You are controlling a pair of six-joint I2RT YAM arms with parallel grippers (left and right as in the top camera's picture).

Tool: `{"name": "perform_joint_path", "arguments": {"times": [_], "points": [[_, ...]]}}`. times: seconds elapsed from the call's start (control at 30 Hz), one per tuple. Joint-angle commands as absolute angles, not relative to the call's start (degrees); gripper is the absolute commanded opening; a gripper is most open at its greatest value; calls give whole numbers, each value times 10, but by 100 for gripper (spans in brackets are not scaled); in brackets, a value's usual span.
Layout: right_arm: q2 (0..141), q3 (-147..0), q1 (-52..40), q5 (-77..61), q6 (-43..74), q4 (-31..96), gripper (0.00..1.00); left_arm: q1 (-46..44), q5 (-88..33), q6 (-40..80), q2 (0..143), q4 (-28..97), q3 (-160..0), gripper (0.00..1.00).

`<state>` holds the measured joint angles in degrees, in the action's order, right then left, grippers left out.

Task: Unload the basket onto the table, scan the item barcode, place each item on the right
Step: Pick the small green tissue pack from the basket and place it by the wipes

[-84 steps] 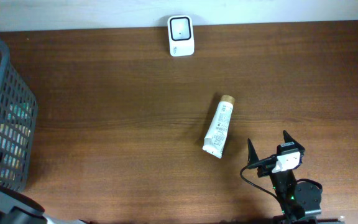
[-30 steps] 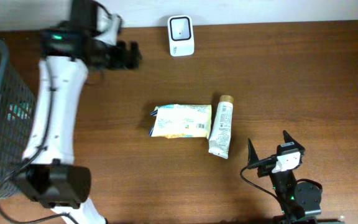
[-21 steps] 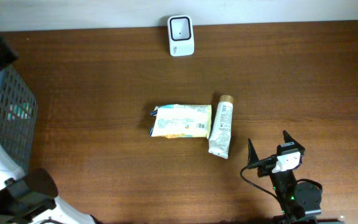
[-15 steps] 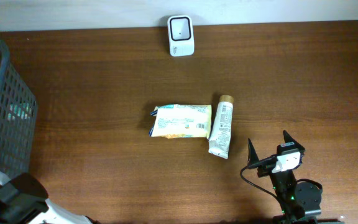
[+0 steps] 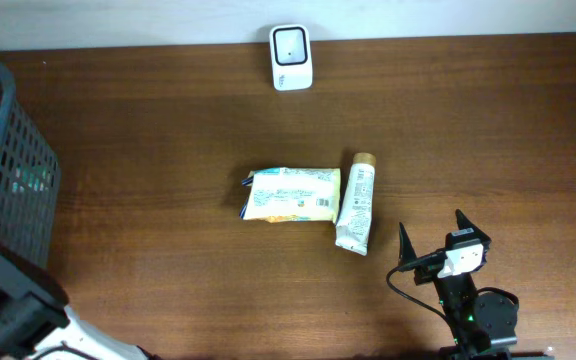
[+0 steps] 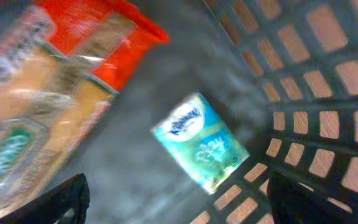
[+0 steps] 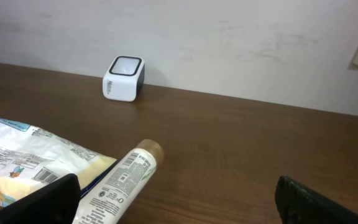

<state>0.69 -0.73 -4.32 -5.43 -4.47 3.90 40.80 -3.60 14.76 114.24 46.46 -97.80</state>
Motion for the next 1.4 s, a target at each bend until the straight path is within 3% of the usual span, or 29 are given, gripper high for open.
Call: {"name": "perform_joint_path", "arguments": {"times": [0.0,0.27,0.33,0.4,0.47,0.57,0.8,0.97,1.07,1.17,1.37], "points": [[4,-3,-41,-56,-40,41,99,387,-30,135,1193,454,-972,89],[4,-3,-41,-56,-40,41,99,387,-13,135,1274,446,-972,84],[4,-3,-41,-56,-40,41,99,387,-12,134,1277,447,-972,65],[4,-3,-41,-56,-40,41,99,388,-12,134,1277,448,-972,24],[4,-3,-41,-56,-40,41,99,388,-12,134,1275,449,-973,17],[4,-3,-41,-56,-40,41,99,388,-13,134,1252,467,-990,0],[4,-3,-41,-56,-40,41,99,388,-18,135,1095,515,-1052,0],[4,-3,-41,-56,-40,41,98,366,-125,134,891,575,-1052,0],[4,-3,-41,-56,-40,41,98,248,-142,58,882,659,-1044,0],[4,-3,-41,-56,-40,41,99,121,-142,1,894,659,-982,0],[4,-3,-41,-56,-40,41,99,-62,-139,-10,991,498,-786,0]]}}
